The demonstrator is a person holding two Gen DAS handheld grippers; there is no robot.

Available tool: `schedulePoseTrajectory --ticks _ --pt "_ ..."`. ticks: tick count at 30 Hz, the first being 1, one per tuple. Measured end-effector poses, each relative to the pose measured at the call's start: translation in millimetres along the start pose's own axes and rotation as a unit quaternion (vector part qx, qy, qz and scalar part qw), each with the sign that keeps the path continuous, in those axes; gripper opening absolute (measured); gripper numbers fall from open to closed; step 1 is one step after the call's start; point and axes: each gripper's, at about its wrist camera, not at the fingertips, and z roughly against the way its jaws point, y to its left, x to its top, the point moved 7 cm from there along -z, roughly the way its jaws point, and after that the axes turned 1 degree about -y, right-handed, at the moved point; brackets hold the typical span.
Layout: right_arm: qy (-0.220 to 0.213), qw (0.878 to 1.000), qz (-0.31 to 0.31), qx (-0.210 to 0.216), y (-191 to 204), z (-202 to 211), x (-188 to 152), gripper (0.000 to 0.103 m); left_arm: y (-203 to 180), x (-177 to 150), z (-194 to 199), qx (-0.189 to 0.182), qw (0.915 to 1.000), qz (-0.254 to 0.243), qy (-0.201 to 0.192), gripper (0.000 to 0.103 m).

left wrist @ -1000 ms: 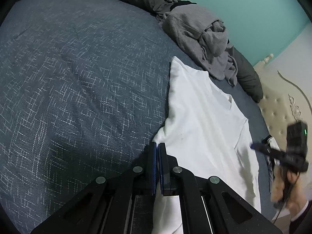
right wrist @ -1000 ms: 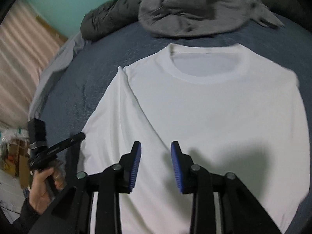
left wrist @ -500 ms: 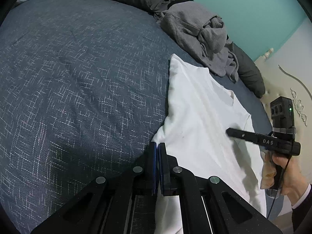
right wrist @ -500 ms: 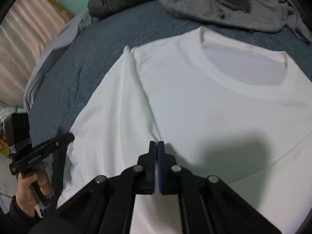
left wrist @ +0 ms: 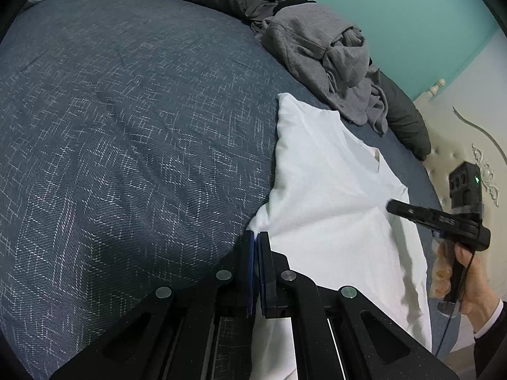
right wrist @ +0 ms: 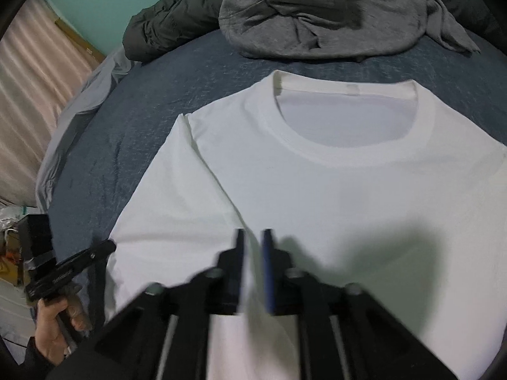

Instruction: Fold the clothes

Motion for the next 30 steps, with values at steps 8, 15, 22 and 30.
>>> schedulePoseTrajectory --ticks 8,15,22,30 --pt "0.035 0.999 0.039 -0.011 -17.0 27.5 -59.5 0.033 -0.6 1.3 0.7 -0.003 1.0 0.004 -0.001 0.003" --pt "0.063 0.997 0.038 -0.009 -27.8 20.7 -87.8 0.001 0.9 -0.4 1.6 0.001 1.0 0.005 -0.001 0.003" --pt "0.004 1.0 -0.026 -0.011 -49.7 41.9 -83.8 0.001 0.4 -1.0 -0.2 0.003 1.0 0.004 0.0 0.003" --pt "-0.017 0.998 -0.054 0.004 -57.5 63.2 -91.7 0.027 0.5 -1.0 -0.1 0.002 1.0 0.008 0.0 0.003"
